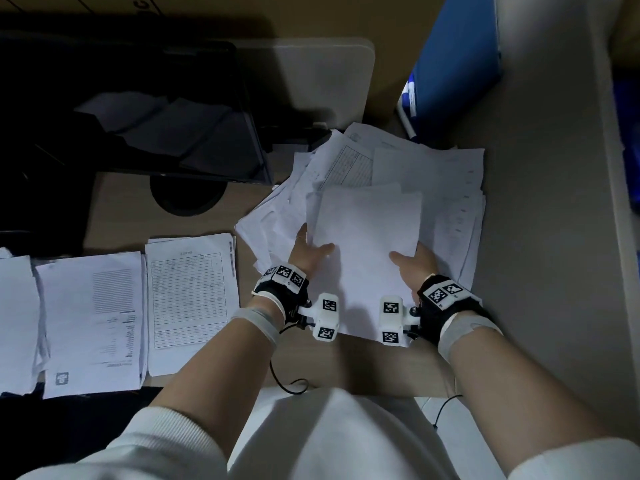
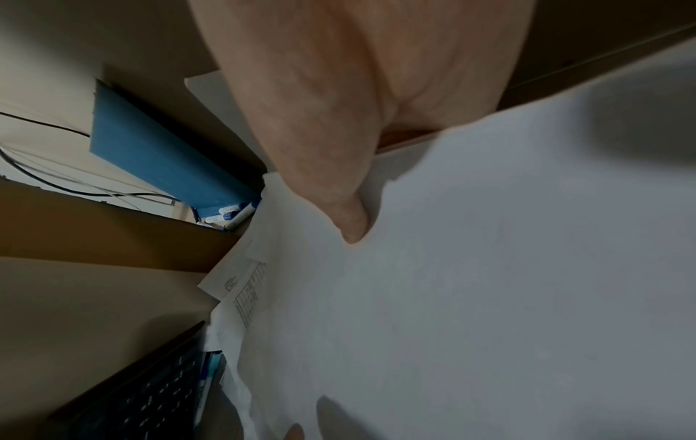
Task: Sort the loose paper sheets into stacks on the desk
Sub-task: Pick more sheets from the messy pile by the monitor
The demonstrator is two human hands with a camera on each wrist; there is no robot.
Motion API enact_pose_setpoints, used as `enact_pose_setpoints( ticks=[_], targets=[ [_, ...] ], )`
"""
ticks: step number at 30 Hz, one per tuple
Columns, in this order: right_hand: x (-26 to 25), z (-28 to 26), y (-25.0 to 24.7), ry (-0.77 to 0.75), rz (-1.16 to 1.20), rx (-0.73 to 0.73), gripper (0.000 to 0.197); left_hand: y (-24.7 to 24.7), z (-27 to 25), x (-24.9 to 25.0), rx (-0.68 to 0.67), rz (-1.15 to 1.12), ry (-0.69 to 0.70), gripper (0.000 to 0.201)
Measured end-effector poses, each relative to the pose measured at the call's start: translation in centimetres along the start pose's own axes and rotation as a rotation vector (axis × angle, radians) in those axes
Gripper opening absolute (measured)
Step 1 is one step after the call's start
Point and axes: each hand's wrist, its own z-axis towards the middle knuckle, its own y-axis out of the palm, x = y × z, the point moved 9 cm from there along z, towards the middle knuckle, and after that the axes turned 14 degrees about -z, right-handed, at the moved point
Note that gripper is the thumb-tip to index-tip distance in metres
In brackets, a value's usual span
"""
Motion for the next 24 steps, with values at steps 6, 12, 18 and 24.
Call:
enact_pose_setpoints(
  ticks=[6, 12, 18, 24],
  targets=[
    [-0.2, 0.2, 0.7, 0.000, -0.045, -0.062, 0.053, 0.1, 0.3, -1.0, -0.038, -0.075, -0.105, 0.071],
    [-0.4, -0.3, 3.0, -0.002, -0.108, -0.190, 0.020, -1.0, 0.3, -1.6, 0.065, -0.087, -0.119, 0.089],
    [0.9, -0.8, -1.4, 0.044, -0.062, 0.053, 0.021, 2.6, 1.4, -0.6, -0.039, 0.085, -0.061, 0.050],
    [5.2, 0.5, -6.9, 0.178, -0.230, 0.239, 0.036, 11.4, 0.9, -1.2, -0.235, 0.112, -0.094, 0.065]
  ],
)
